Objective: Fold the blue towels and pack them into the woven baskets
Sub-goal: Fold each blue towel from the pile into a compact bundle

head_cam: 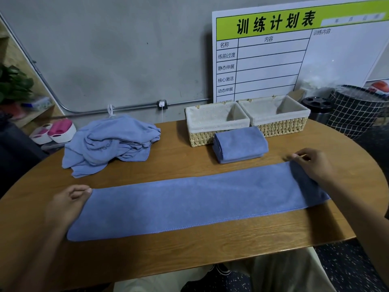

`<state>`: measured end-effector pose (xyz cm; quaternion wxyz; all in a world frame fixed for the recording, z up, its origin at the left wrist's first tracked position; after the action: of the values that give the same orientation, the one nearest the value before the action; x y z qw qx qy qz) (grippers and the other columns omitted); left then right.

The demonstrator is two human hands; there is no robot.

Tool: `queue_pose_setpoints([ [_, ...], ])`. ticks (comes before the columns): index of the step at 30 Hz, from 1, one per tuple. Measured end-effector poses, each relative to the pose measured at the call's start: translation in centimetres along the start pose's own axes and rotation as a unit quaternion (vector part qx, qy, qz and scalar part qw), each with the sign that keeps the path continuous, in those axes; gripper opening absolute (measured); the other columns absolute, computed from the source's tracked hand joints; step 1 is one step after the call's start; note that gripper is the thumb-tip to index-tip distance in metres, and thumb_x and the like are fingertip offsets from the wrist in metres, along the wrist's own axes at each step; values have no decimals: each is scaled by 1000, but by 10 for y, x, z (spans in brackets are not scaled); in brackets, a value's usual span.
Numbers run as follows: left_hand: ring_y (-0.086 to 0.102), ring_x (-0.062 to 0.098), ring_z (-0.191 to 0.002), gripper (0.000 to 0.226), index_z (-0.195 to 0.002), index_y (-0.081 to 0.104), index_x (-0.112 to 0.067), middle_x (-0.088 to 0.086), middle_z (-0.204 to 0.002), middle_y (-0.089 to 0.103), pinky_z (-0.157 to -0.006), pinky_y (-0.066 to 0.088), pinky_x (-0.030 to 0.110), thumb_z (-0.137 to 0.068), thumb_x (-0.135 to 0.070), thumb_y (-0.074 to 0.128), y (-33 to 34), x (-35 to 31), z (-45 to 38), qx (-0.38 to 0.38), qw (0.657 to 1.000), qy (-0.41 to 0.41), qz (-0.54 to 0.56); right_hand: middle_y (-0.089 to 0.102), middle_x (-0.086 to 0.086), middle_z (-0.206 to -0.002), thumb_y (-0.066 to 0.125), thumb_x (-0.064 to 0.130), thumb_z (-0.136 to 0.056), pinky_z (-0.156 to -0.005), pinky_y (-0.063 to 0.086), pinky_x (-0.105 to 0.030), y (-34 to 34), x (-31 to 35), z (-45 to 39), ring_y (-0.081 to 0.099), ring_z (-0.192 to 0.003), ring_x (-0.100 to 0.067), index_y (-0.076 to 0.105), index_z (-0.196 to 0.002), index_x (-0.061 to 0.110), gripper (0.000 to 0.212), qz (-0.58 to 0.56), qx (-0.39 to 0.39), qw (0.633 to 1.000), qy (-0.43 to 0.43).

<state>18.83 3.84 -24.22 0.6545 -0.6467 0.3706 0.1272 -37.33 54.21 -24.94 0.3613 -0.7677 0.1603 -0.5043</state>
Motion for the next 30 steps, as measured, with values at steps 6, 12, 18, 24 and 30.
queue_pose_setpoints([
  [6, 60, 25, -86, 6, -98, 68, -25, 5, -93, 70, -70, 43, 37, -97, -27, 62, -2, 8, -7, -28, 997, 38, -62, 70, -4, -89, 61, 47, -94, -63, 56, -40, -2, 0, 0, 63, -79, -27, 69, -96, 26, 23, 92, -24, 995, -7],
  [12, 58, 22, -76, 9, -103, 68, -24, 4, -91, 73, -63, 42, 36, -99, -23, 59, 1, 1, -6, -61, 984, 100, -135, 62, -5, -79, 58, 51, -96, -52, 43, -29, -1, 9, 4, 54, -70, -25, 68, -96, 25, 28, 160, -11, 987, 0],
  [18, 58, 23, -75, 17, -111, 68, -20, 5, -90, 70, -63, 45, 38, -101, -25, 55, 5, -1, -8, -51, 975, 119, -182, 59, -3, -76, 52, 51, -99, -46, 31, -23, 0, 13, 7, 51, -62, -19, 67, -103, 24, 31, 210, -17, 978, 7],
  [24, 58, 33, -92, 26, -119, 67, -15, 11, -114, 55, -67, 45, 43, -94, -13, 62, 4, -40, 11, -89, 952, 157, -248, 55, -9, -100, 52, 36, -101, -59, 39, -30, -12, 42, 21, 58, -81, -33, 66, -105, 15, 26, 230, -85, 968, -56],
  [30, 44, 21, -138, 53, -137, 58, -32, -7, -153, 42, -109, 39, 47, -97, -56, 33, 118, -153, 98, 105, 953, 273, -73, 61, -3, -93, 53, 34, -92, -62, 42, -37, 70, 154, 98, 59, -80, -31, 69, -95, 20, 22, 140, -54, 948, -281],
])
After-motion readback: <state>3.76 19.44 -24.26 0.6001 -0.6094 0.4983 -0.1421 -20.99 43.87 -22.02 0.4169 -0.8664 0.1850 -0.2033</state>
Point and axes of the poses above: each hand's wrist, its own z-axis away from the middle knuckle, its own y-axis out of the palm, x = y × z, the point moved 10 cm from there along -z, towards the middle knuckle
